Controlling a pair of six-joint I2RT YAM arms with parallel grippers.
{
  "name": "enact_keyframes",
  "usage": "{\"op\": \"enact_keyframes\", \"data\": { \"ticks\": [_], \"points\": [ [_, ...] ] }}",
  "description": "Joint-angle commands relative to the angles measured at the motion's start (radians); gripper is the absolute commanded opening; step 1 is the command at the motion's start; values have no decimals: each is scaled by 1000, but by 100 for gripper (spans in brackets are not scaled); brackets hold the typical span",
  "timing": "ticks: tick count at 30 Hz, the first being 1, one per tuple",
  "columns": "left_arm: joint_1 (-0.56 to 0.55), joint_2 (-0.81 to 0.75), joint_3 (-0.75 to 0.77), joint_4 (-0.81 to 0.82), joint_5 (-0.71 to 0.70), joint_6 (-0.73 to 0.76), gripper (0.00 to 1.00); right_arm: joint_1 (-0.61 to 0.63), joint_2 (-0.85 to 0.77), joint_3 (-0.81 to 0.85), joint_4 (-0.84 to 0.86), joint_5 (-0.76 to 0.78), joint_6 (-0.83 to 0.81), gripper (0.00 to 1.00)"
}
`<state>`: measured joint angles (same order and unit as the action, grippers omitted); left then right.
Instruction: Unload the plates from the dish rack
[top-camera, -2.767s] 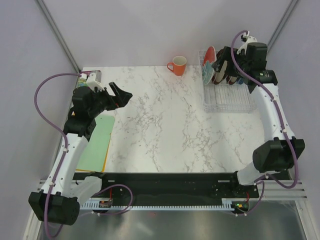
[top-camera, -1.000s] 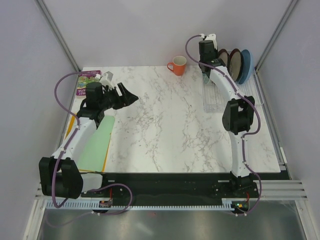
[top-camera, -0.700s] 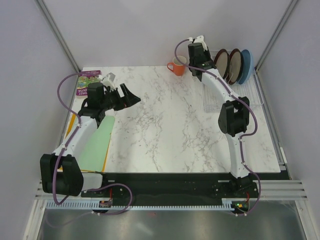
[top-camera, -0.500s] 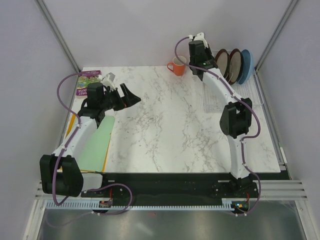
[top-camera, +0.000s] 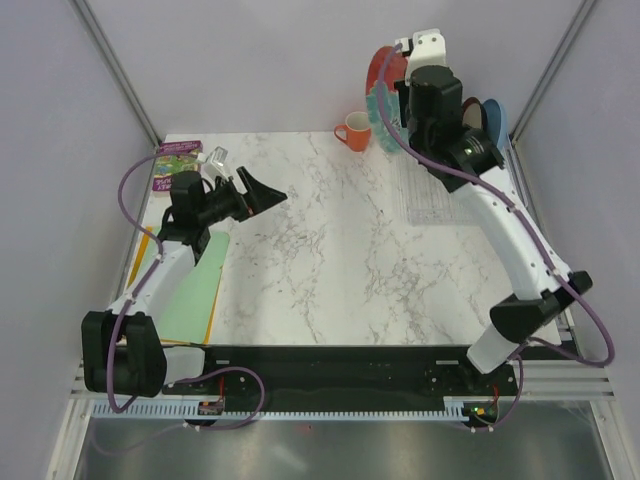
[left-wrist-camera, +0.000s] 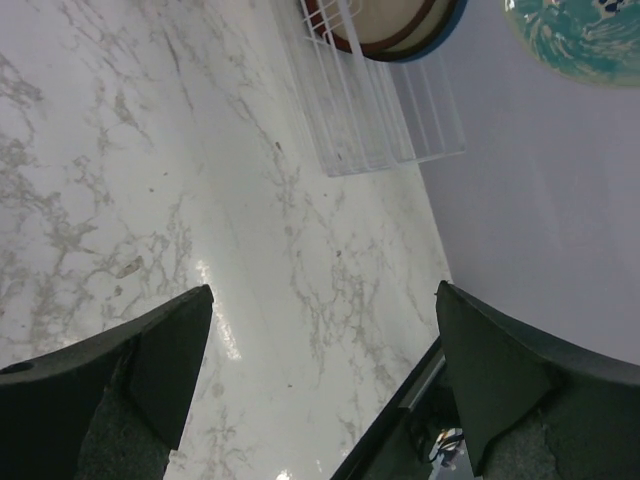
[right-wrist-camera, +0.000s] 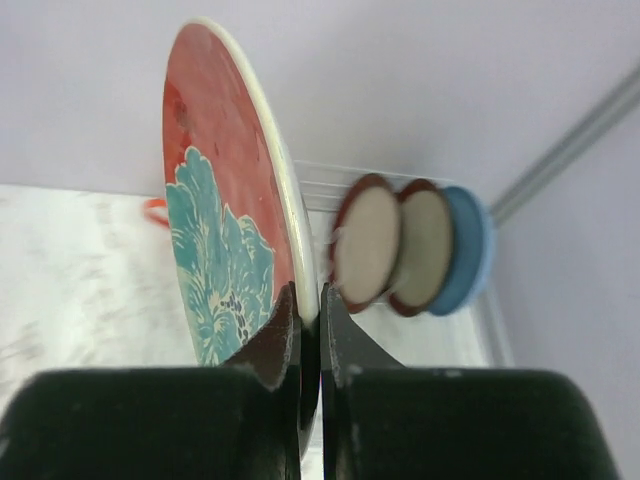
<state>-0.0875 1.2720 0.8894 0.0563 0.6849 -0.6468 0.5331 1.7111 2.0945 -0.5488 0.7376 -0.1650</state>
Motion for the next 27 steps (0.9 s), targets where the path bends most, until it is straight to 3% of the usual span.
{"op": "enact_keyframes", "data": {
  "ticks": [1, 5, 13, 27],
  "points": [
    [3, -34, -69, 292, 122, -181, 100, 1, -158, -106, -37, -402, 320, 0],
    [3, -43, -112, 396, 119, -215, 100, 4, -270, -311, 30, -532, 462, 0],
    [2, -13, -167, 638, 134, -358, 100, 7, -357, -537, 176, -727, 603, 0],
    [-1, -13, -210, 527, 84, -238, 99, 13, -430, -656, 283, -817, 691, 0]
  ]
}}
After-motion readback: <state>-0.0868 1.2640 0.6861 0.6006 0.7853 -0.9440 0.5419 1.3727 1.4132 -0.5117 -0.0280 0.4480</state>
